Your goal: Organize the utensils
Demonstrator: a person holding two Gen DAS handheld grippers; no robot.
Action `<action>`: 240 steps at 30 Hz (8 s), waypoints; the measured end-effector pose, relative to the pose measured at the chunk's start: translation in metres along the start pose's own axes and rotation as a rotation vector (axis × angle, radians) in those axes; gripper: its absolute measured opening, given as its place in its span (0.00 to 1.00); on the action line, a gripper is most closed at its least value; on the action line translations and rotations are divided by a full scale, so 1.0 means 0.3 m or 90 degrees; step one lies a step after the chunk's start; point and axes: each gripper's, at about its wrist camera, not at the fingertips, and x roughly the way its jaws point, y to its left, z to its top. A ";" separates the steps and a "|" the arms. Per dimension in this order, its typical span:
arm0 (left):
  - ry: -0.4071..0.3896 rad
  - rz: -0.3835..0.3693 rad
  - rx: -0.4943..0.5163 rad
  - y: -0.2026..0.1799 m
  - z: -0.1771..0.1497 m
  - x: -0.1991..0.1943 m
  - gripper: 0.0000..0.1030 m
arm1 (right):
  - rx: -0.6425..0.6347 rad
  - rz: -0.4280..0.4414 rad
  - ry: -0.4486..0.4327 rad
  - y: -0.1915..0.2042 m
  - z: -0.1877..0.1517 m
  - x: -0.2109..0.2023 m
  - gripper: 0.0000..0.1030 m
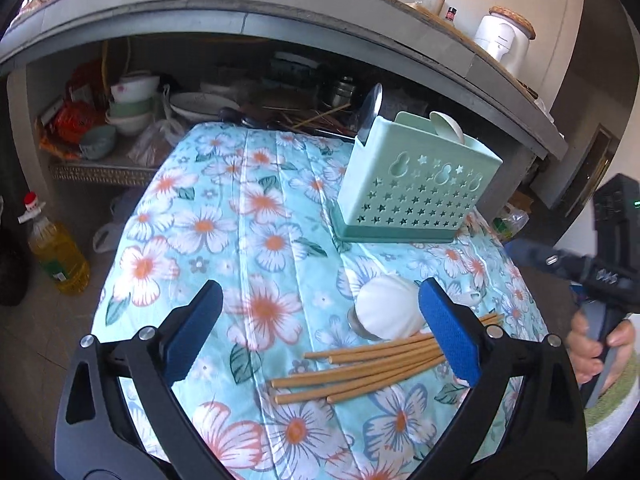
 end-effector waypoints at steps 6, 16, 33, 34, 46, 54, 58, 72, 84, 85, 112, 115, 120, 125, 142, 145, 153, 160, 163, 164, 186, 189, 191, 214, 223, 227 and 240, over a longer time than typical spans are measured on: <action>0.000 -0.020 -0.017 0.009 -0.016 0.006 0.92 | 0.007 0.026 0.090 0.007 -0.001 0.154 0.60; -0.005 -0.040 0.005 0.004 -0.034 0.017 0.92 | 0.036 0.018 0.102 -0.017 -0.011 0.200 0.60; 0.115 -0.145 -0.038 -0.053 0.068 0.240 0.50 | 0.131 -0.015 -0.010 -0.093 -0.169 -0.083 0.60; 0.127 -0.152 -0.054 -0.047 0.074 0.262 0.49 | 0.138 -0.016 -0.013 -0.100 -0.178 -0.093 0.60; 0.285 -0.220 -0.184 0.000 0.091 0.499 0.49 | 0.173 -0.007 -0.033 -0.135 -0.213 -0.124 0.60; 0.276 -0.316 -0.190 -0.034 0.086 0.452 0.45 | 0.188 -0.005 -0.054 -0.161 -0.224 -0.168 0.60; 0.258 -0.363 -0.176 -0.051 0.072 0.393 0.45 | 0.195 -0.007 -0.063 -0.177 -0.233 -0.195 0.60; 0.228 -0.385 -0.022 -0.240 -0.058 0.156 0.44 | 0.231 -0.013 -0.088 -0.224 -0.274 -0.255 0.60; 0.217 -0.268 -0.223 -0.020 -0.022 0.231 0.44 | 0.230 0.009 -0.079 -0.206 -0.294 -0.235 0.60; 0.220 -0.253 -0.222 -0.016 -0.016 0.245 0.44 | 0.230 0.008 -0.079 -0.206 -0.293 -0.235 0.60; 0.228 -0.188 -0.204 -0.038 0.016 0.333 0.02 | 0.213 -0.016 -0.086 -0.192 -0.289 -0.238 0.60; 0.185 -0.195 -0.222 0.003 0.049 0.263 0.00 | 0.173 -0.032 -0.087 -0.155 -0.261 -0.235 0.60; 0.088 -0.171 -0.242 0.094 0.097 0.113 0.00 | 0.056 -0.041 -0.064 -0.064 -0.181 -0.169 0.60; 0.022 -0.134 -0.258 0.187 0.119 0.009 0.00 | -0.048 -0.068 0.005 -0.006 -0.098 -0.011 0.60; 0.002 -0.101 -0.317 0.349 0.080 -0.022 0.00 | -0.495 -0.142 0.202 0.267 -0.136 0.353 0.60; -0.005 -0.090 -0.317 0.361 0.080 -0.032 0.00 | -0.541 -0.125 0.209 0.322 -0.136 0.402 0.60; -0.018 -0.048 -0.319 0.404 0.066 -0.047 0.00 | -0.572 -0.166 0.152 0.403 -0.184 0.433 0.42; -0.019 -0.034 -0.320 0.425 0.065 -0.042 0.00 | -0.556 -0.276 0.083 0.464 -0.266 0.426 0.07; -0.023 -0.027 -0.318 0.426 0.062 -0.042 0.00 | -0.545 -0.335 0.040 0.482 -0.291 0.404 0.05; -0.025 -0.024 -0.315 0.426 0.063 -0.044 0.00 | -0.540 -0.350 0.023 0.490 -0.299 0.386 0.04; -0.079 -0.027 -0.267 0.340 0.117 -0.126 0.00 | -0.213 -0.323 -0.271 0.424 -0.133 -0.150 0.03; -0.100 -0.026 -0.249 0.311 0.140 -0.168 0.00 | -0.168 -0.291 -0.286 0.373 -0.111 -0.213 0.03; -0.114 -0.030 -0.238 0.289 0.158 -0.203 0.00 | -0.145 -0.276 -0.297 0.335 -0.098 -0.253 0.03; -0.178 0.070 0.161 -0.235 0.463 -0.177 0.00 | -0.053 -0.278 -0.344 0.181 -0.059 -0.381 0.03; -0.109 0.147 0.309 -0.365 0.466 -0.027 0.01 | -0.048 -0.278 -0.347 0.172 -0.059 -0.379 0.03; -0.079 0.123 0.277 -0.352 0.486 0.033 0.08 | -0.047 -0.280 -0.357 0.159 -0.051 -0.402 0.03; -0.083 0.025 0.120 -0.260 0.455 0.075 0.45 | -0.053 -0.146 -0.402 0.118 0.136 -0.539 0.03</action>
